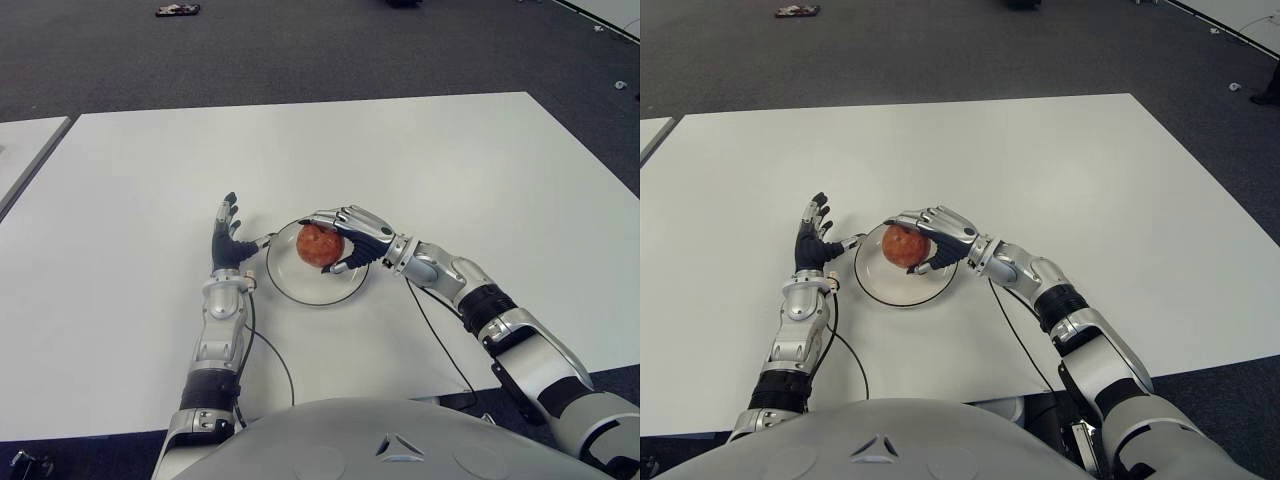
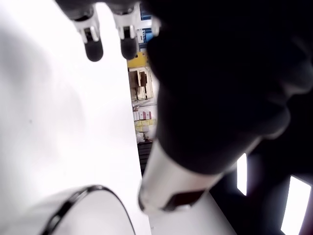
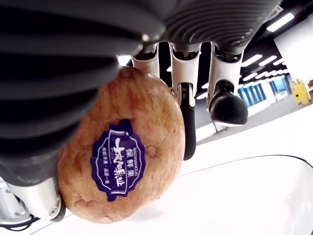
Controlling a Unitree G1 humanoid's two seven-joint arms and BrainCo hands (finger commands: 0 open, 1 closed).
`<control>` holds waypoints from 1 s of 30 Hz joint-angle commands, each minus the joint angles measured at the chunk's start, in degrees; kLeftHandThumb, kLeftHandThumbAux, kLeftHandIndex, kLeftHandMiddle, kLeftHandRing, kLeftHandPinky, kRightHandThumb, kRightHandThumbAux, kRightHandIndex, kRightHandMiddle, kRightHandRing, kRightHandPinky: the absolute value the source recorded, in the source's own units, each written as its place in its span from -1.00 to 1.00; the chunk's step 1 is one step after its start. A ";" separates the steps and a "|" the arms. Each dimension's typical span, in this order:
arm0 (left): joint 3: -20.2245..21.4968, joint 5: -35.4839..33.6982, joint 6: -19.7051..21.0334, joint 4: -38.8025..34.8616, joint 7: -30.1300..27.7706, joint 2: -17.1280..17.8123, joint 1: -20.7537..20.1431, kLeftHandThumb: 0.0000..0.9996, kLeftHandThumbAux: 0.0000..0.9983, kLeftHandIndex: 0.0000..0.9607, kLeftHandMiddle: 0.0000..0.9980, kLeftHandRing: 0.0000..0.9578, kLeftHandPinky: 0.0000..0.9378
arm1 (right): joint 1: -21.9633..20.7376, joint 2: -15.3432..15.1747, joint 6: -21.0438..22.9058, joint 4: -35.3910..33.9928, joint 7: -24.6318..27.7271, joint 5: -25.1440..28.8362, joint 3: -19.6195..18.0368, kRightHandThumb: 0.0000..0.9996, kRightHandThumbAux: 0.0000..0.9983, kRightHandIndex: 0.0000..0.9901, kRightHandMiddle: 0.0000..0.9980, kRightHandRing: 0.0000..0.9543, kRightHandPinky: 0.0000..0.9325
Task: Put the apples into the plate.
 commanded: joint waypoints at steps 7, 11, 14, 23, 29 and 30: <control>-0.01 -0.13 0.47 -0.04 -0.19 -0.08 0.20 -1.00 -0.28 -1.00 -1.00 -1.00 -0.94 | -1.77 -0.38 -0.99 2.13 -6.34 -3.01 1.57 0.69 0.36 -0.16 0.14 0.60 0.55; 0.00 -0.04 0.57 0.00 -0.07 -0.09 0.17 -1.00 -0.28 -1.00 -1.00 -1.00 -0.94 | -2.31 -0.97 -0.93 2.07 -9.67 -5.53 2.51 0.53 0.39 -0.15 0.29 0.49 0.41; -0.01 0.01 0.63 -0.01 0.00 -0.12 0.15 -1.00 -0.28 -1.00 -1.00 -1.00 -0.93 | -2.72 -1.47 -0.48 1.99 -11.12 -7.26 3.43 0.15 0.31 -0.20 0.12 0.16 0.09; 0.01 -0.13 1.44 0.19 -0.52 0.22 0.12 -1.00 -0.26 -1.00 -1.00 -1.00 -0.93 | -3.28 -2.94 2.95 -0.04 -9.43 -10.21 5.34 -0.63 0.07 -0.53 -0.55 -0.60 -0.64; 0.05 -0.24 1.89 0.13 -0.55 0.24 0.14 -1.00 -0.26 -1.00 -1.00 -1.00 -0.93 | -3.29 -3.92 5.12 -2.10 -4.74 -10.02 6.21 -0.84 0.05 -0.75 -0.84 -0.90 -0.93; 0.08 -0.27 1.90 0.11 -0.54 0.23 0.16 -1.00 -0.25 -1.00 -1.00 -1.00 -0.93 | -3.22 -4.03 5.34 -2.43 -4.07 -9.86 6.27 -0.86 0.05 -0.78 -0.88 -0.93 -0.96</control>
